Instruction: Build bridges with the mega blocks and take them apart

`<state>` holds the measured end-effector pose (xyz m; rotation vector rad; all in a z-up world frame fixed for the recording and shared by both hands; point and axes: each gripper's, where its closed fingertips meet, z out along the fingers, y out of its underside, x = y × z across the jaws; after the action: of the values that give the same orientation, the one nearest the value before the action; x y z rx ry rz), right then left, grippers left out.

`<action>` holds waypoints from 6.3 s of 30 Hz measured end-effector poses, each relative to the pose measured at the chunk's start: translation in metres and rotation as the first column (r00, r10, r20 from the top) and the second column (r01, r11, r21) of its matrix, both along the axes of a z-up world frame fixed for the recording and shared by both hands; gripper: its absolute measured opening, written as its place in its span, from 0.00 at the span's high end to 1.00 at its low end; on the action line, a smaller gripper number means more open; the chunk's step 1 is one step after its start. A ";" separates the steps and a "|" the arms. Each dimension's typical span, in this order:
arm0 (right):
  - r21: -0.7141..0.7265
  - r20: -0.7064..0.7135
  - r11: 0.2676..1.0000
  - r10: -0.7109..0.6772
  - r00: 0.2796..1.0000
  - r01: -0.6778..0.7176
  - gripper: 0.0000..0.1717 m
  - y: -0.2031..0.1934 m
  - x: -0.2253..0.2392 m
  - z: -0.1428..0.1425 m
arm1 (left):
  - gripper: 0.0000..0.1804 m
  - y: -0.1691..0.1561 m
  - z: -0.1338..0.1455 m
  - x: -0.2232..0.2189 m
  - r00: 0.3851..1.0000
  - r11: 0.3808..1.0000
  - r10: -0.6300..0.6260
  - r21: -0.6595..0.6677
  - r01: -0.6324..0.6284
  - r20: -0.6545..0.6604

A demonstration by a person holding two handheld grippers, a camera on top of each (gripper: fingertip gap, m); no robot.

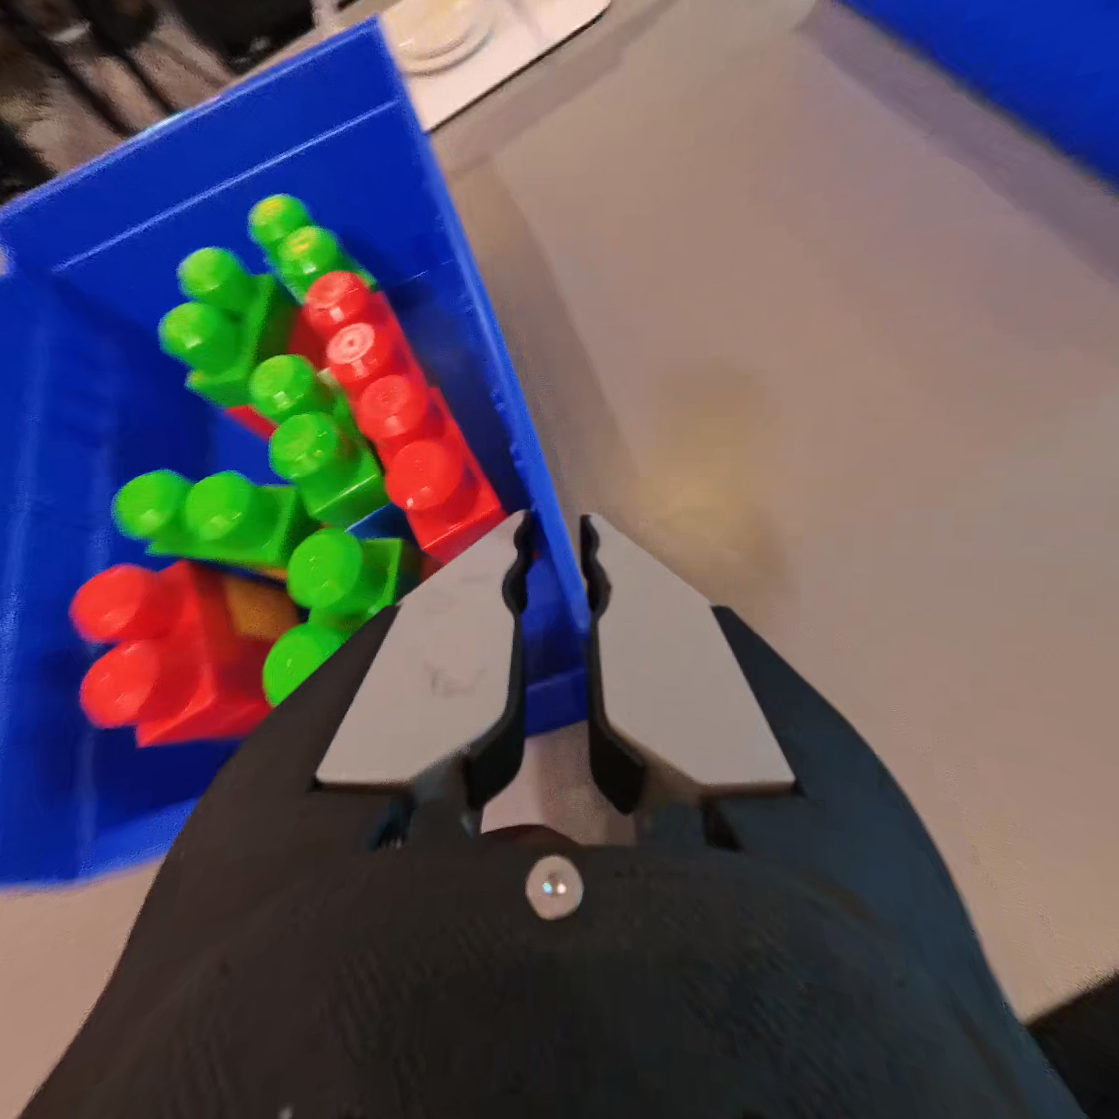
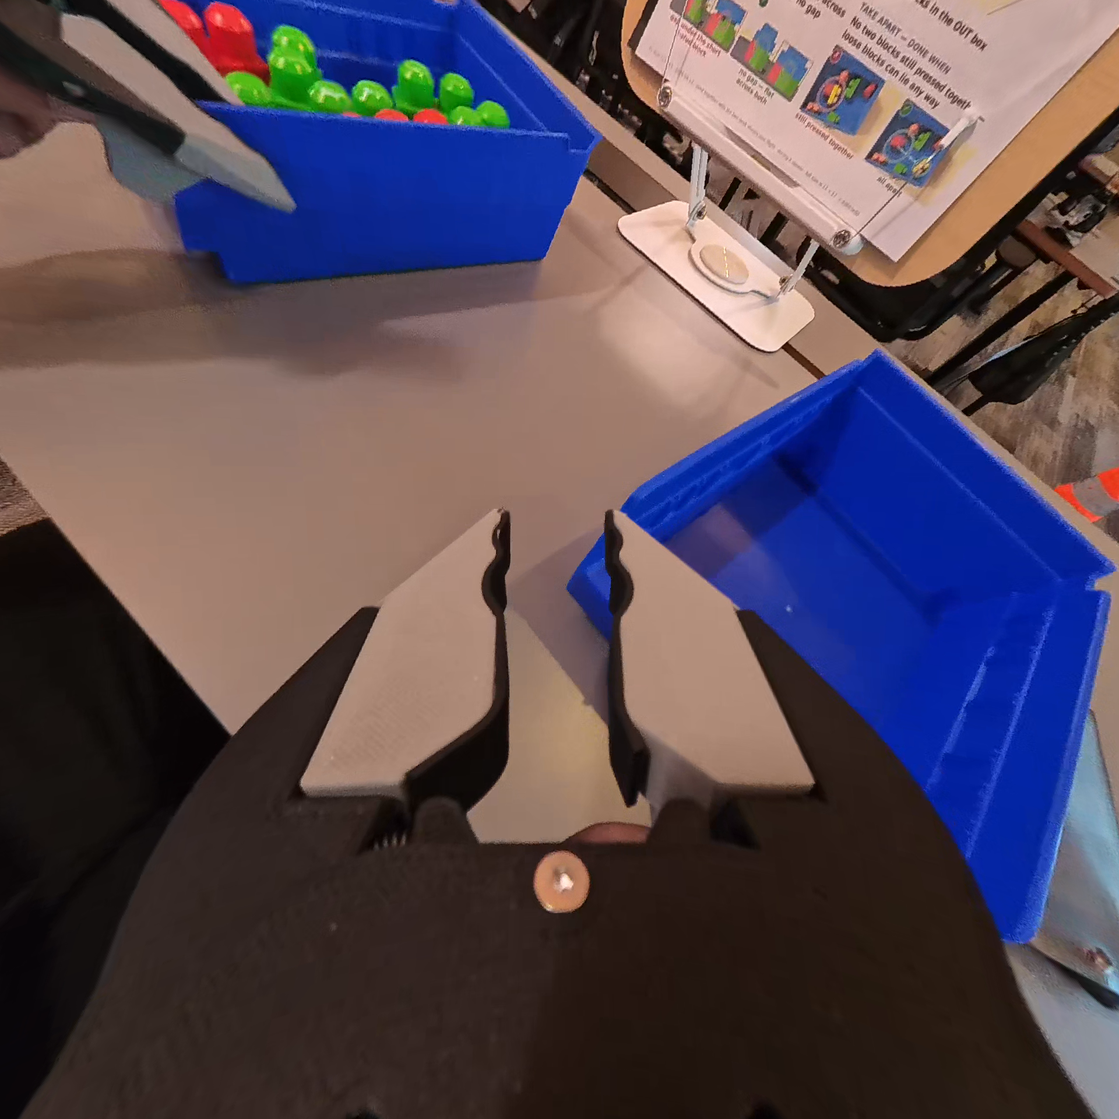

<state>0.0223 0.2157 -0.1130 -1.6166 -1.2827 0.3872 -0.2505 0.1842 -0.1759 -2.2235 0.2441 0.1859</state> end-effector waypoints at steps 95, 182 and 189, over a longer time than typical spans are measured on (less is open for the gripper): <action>-0.125 -0.153 0.983 0.112 0.982 -0.132 0.63 0.095 -0.184 -0.071 | 0.62 0.103 -0.035 0.029 0.965 0.968 -0.250 0.037 0.247 0.084; -0.173 -0.148 0.982 0.046 0.988 -0.071 0.58 0.138 -0.195 -0.076 | 0.62 0.148 -0.023 0.019 0.974 0.961 -0.224 0.179 0.213 0.044; -0.209 -0.142 0.972 0.077 0.987 -0.106 0.58 0.134 -0.195 -0.081 | 0.62 0.139 -0.021 0.035 0.944 0.934 -0.320 0.194 0.301 0.075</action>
<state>-0.1729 0.3501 -0.1941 -1.6838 -1.2496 0.7015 -0.2157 0.3229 -0.1967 -1.9770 0.4975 -0.0801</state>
